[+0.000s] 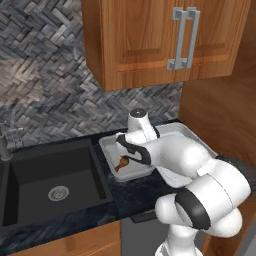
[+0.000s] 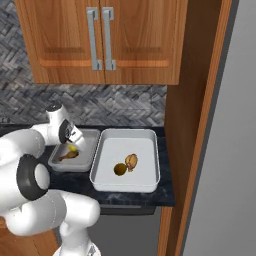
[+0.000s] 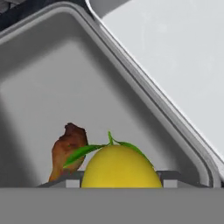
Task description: Place one lemon and one chicken drumstick in each tupperware on the nearby counter, to pack two identical lunches.
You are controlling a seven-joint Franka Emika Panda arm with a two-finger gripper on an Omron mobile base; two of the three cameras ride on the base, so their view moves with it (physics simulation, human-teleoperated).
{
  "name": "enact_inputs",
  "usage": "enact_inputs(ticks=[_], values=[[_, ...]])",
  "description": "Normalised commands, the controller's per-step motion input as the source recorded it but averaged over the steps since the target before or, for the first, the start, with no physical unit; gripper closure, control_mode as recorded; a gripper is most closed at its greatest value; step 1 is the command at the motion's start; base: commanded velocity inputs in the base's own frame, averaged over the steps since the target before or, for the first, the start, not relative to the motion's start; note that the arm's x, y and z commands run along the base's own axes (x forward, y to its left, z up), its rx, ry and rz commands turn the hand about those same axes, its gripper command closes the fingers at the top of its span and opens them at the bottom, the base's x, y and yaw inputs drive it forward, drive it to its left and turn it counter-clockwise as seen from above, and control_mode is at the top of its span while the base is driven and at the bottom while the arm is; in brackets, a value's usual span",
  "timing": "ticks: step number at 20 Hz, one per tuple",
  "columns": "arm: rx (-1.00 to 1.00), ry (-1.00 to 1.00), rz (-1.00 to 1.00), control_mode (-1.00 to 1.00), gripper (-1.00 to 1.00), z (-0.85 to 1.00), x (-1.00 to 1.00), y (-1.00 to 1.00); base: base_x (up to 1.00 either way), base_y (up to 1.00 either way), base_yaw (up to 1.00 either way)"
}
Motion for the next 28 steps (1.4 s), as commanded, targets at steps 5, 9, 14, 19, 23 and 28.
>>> enact_inputs(ticks=[5,9,14,19,23,28], values=[[0.0,0.02,0.0,-1.0,1.0,-0.33,0.96,0.01,0.0,0.0,0.0],[0.0,0.0,0.0,-1.0,-1.0,-0.64,0.98,0.09,0.0,0.0,0.0],[-0.01,0.03,0.0,-1.0,-1.0,-0.47,0.36,0.36,0.0,0.0,0.0],[0.0,-0.04,0.0,-1.0,-1.0,0.26,-0.02,0.05,0.0,0.0,0.0],[0.0,-0.15,0.0,-1.0,-1.0,1.0,-0.41,0.02,0.0,0.0,0.0],[0.0,-0.31,0.0,-1.0,-1.0,1.0,-0.97,0.0,0.0,0.0,0.0]])
